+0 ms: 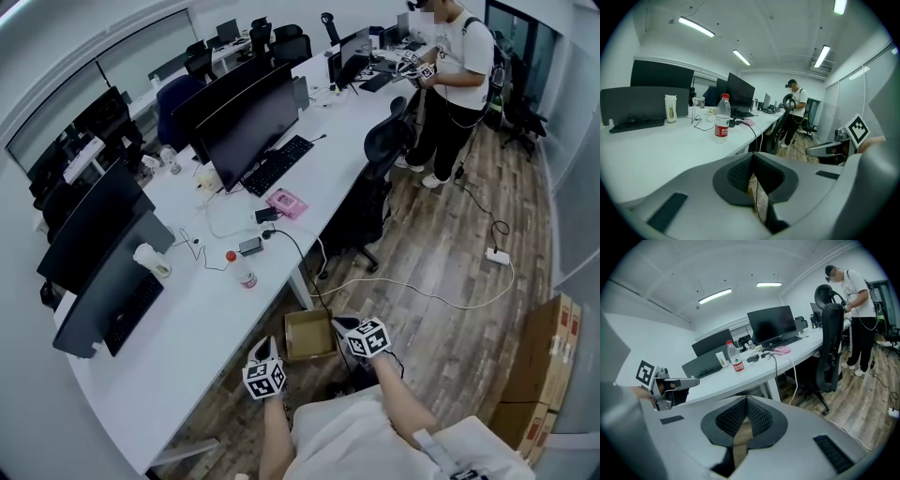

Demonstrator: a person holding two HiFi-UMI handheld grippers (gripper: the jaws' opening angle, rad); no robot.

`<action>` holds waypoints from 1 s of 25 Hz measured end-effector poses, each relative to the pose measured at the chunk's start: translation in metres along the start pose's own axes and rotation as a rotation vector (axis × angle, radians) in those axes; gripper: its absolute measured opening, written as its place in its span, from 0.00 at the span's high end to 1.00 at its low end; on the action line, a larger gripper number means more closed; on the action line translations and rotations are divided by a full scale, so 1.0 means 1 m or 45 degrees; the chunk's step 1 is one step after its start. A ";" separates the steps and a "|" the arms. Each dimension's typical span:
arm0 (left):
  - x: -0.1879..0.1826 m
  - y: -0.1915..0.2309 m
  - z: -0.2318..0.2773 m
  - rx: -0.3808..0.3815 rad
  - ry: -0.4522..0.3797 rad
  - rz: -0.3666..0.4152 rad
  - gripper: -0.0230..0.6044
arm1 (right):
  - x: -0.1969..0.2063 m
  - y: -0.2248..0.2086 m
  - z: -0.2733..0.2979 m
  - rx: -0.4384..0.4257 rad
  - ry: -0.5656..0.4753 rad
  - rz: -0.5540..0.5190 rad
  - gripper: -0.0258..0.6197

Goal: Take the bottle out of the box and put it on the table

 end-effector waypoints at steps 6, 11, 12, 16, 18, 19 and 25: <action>0.004 0.000 0.001 0.006 0.022 0.020 0.94 | 0.005 0.002 0.004 -0.009 0.024 0.003 0.90; 0.004 0.002 0.004 0.000 0.023 0.013 0.94 | 0.006 0.001 0.007 -0.009 0.040 -0.010 0.90; 0.004 0.003 0.004 0.001 0.024 0.014 0.94 | 0.006 0.001 0.008 -0.006 0.040 -0.011 0.90; 0.004 0.005 0.003 0.000 0.028 0.011 0.94 | 0.005 0.004 0.011 -0.004 0.034 -0.007 0.90; 0.004 0.006 0.004 0.001 0.027 0.009 0.94 | 0.003 0.005 0.013 -0.006 0.036 -0.016 0.90; 0.003 0.007 0.004 0.001 0.028 0.009 0.94 | 0.002 0.005 0.014 -0.008 0.036 -0.017 0.90; 0.000 0.011 0.004 -0.001 0.019 0.003 0.94 | 0.001 0.007 0.018 -0.018 0.032 0.003 0.90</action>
Point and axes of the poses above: the fingertips, and each gripper's own axes: z forward along the fingers, y to its left, x out of its underside, the point moved 5 cm from there along -z, backward along the fingers, and after that the axes turned 1 degree about z, right-handed, at the moved point
